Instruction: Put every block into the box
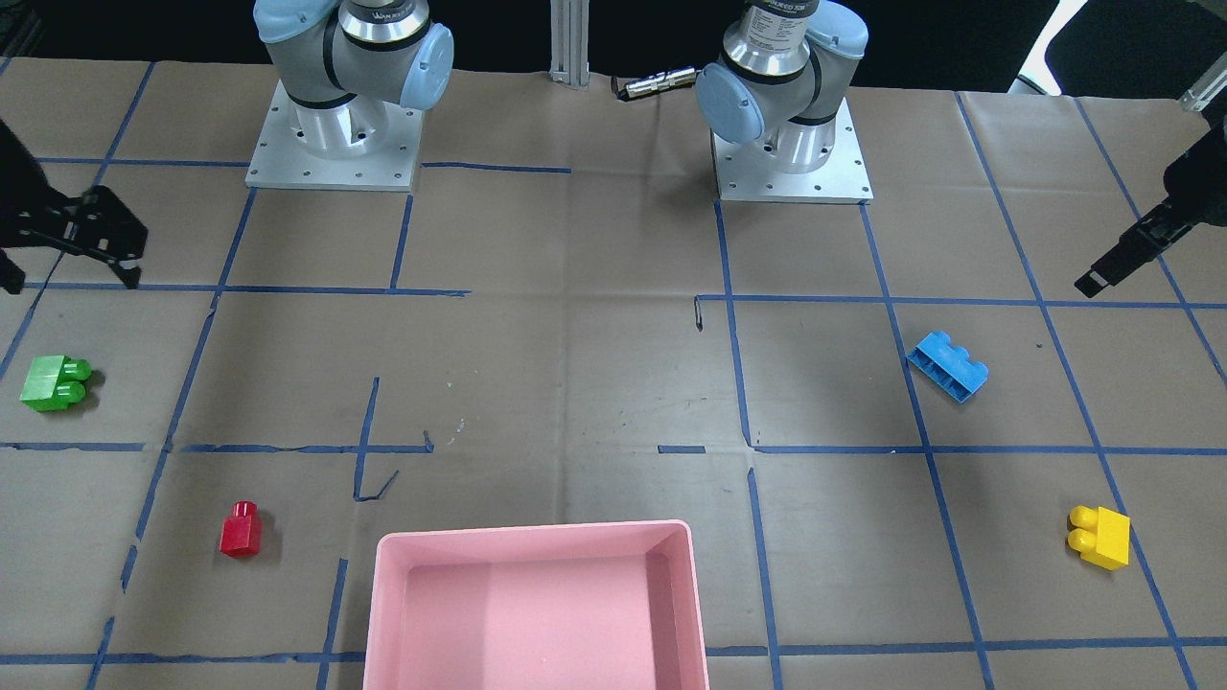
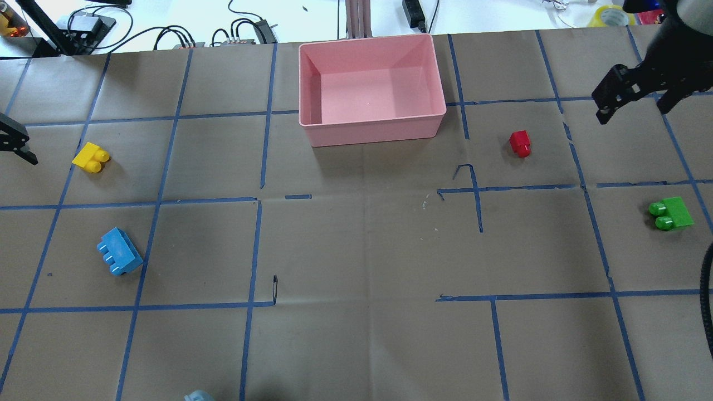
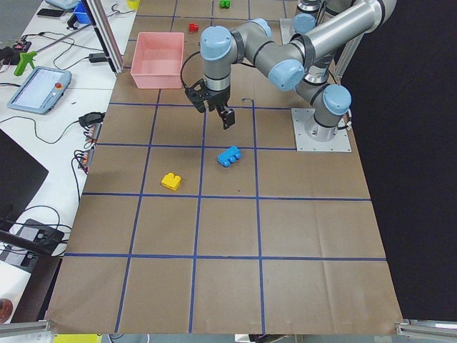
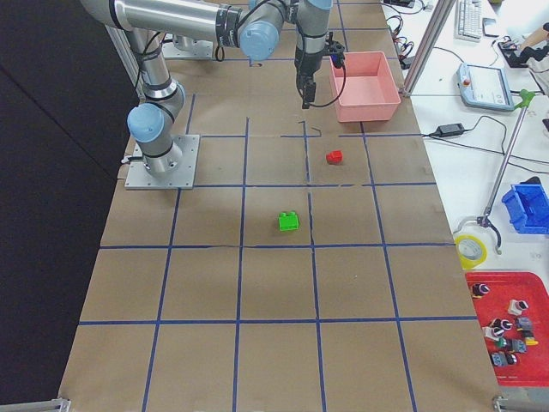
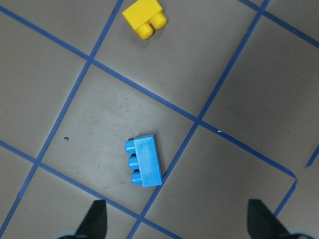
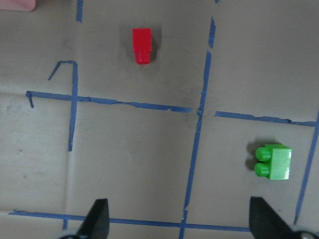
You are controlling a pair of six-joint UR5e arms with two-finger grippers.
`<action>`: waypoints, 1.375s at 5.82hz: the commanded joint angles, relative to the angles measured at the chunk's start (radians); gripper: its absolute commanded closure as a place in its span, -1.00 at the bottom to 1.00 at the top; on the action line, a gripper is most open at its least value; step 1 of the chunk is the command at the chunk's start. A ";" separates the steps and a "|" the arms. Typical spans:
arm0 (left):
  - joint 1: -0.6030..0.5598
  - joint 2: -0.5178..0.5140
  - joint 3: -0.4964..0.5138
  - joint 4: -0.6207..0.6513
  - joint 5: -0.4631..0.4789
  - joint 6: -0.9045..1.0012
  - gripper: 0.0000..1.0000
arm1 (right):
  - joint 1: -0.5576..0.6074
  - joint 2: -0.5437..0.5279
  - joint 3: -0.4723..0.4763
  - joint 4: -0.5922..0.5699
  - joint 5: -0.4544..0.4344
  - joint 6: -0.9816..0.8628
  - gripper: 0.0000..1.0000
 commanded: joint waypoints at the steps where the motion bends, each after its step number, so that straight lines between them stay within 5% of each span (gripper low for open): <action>1: 0.007 -0.014 -0.143 0.144 0.001 -0.039 -1.00 | -0.157 0.048 0.027 -0.135 0.008 -0.151 -0.98; 3: 0.007 -0.048 -0.347 0.450 0.001 -0.043 -1.00 | -0.237 0.118 0.120 -0.318 0.070 -0.187 -0.98; 5: 0.007 -0.133 -0.377 0.533 -0.002 -0.078 -1.00 | -0.264 0.176 0.166 -0.413 0.082 -0.192 -0.99; 6: 0.007 -0.185 -0.376 0.563 -0.004 -0.084 -1.00 | -0.282 0.201 0.204 -0.566 0.110 -0.178 -0.99; 8: 0.007 -0.232 -0.412 0.690 -0.002 -0.087 -1.00 | -0.343 0.233 0.281 -0.590 0.140 -0.179 -0.99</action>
